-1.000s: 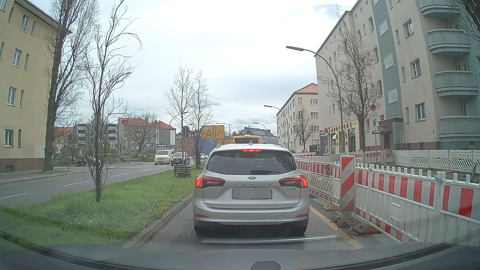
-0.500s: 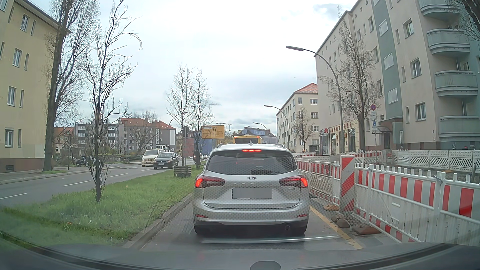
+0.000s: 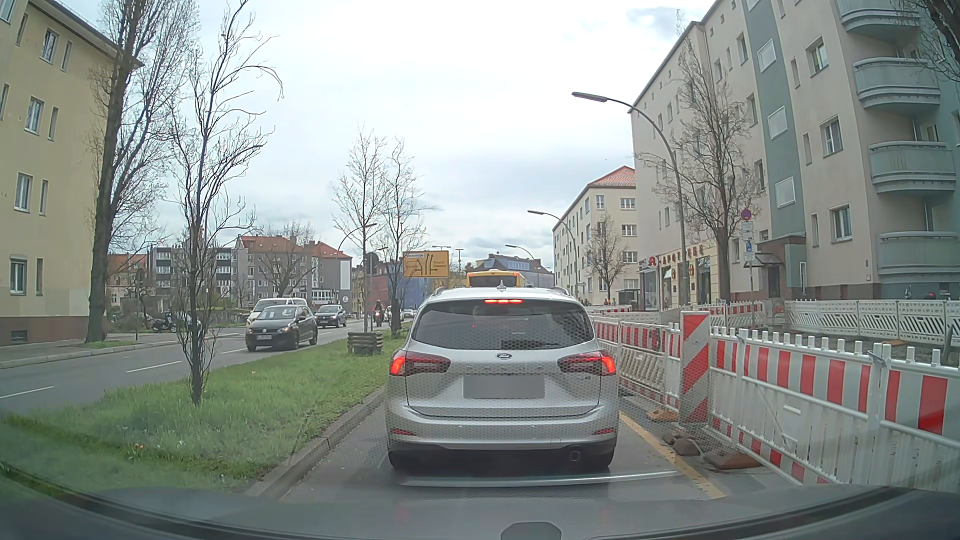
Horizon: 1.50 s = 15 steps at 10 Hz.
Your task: Follow the waypoints while adhering to traffic rules and regulations
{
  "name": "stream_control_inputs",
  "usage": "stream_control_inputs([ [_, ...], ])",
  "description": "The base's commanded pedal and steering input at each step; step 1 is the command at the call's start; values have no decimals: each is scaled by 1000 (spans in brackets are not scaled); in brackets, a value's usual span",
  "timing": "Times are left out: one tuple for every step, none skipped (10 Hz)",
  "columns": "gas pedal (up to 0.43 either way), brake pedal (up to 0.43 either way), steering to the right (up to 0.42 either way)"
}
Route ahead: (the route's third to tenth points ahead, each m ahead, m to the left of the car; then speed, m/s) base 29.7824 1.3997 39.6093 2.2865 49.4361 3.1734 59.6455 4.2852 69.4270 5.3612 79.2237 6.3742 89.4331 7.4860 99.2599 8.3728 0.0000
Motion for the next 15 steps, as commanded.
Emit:
stream_control_inputs([
  [0,384,0],
  [0,378,0],
  [0,378,0],
  [0,384,0],
  [0,378,0],
  [0,378,0],
  [0,384,0],
  [0,378,0],
  [0,378,0],
  [0,384,0],
  [0,378,0],
  [0,378,0],
  [0,384,0],
  [0,378,0],
  [0,378,0],
])
